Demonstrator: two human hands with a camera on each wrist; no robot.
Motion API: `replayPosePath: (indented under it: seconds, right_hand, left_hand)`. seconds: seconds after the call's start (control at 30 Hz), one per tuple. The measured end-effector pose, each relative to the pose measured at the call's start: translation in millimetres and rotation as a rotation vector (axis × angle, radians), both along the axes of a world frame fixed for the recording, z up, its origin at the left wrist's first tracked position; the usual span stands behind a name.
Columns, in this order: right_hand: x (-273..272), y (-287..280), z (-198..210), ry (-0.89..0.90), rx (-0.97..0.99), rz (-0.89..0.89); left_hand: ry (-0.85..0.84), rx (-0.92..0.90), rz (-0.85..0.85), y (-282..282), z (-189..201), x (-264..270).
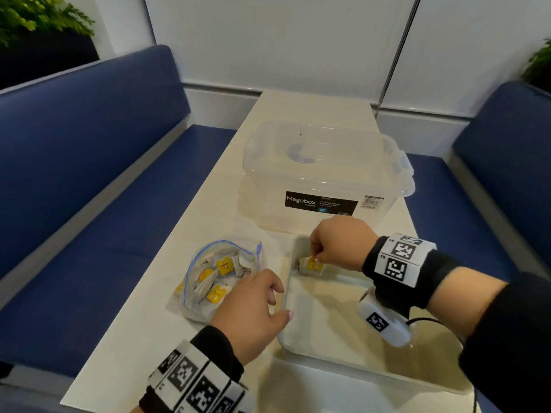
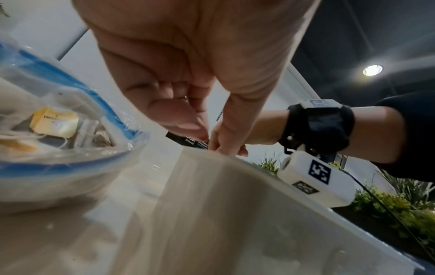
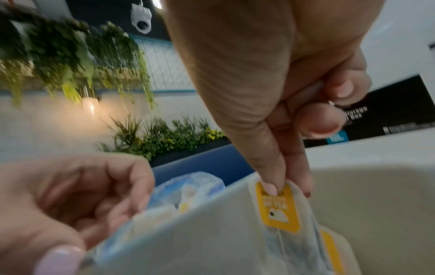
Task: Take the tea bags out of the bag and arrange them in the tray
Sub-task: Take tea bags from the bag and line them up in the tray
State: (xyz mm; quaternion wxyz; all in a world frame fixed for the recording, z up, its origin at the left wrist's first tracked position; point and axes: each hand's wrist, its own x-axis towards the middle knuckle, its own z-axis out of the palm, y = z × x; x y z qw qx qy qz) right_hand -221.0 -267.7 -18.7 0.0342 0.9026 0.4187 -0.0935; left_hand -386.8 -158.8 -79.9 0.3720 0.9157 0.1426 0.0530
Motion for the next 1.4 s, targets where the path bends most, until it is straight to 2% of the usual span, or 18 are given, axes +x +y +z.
replayPosePath:
  seconds: [0.2,0.4,0.93,1.13,1.27,1.4]
  right_hand:
    - [7.8,11.3,-31.3,-0.024,-0.092,-0.016]
    - [14.0,15.7,-45.3,-0.063,-0.132,-0.025]
    - [14.2,16.0,-53.7,-0.093,-0.166,-0.010]
    - [11.3,9.7,-48.0,-0.092,-0.129,0.001]
    - [8.5,5.8,-39.8,-0.077,-0.066,-0.015]
    - [4.0,2.2,-29.5,-0.075,0.021,-0.032]
  left_hand:
    - [0.023,0.021,-0.019,-2.7,-5.6,-2.3]
    - [0.035,0.012,-0.037,-1.1,-6.7,-2.0]
    - [0.048,0.027,-0.037,-0.2,-2.3,-6.8]
    - [0.016,0.011,0.086,10.6,7.0,-11.9]
    - [0.045,0.293,0.281,41.0,21.6,-15.0]
    - [0.294,0.558,0.346,65.9,21.8,-11.4]
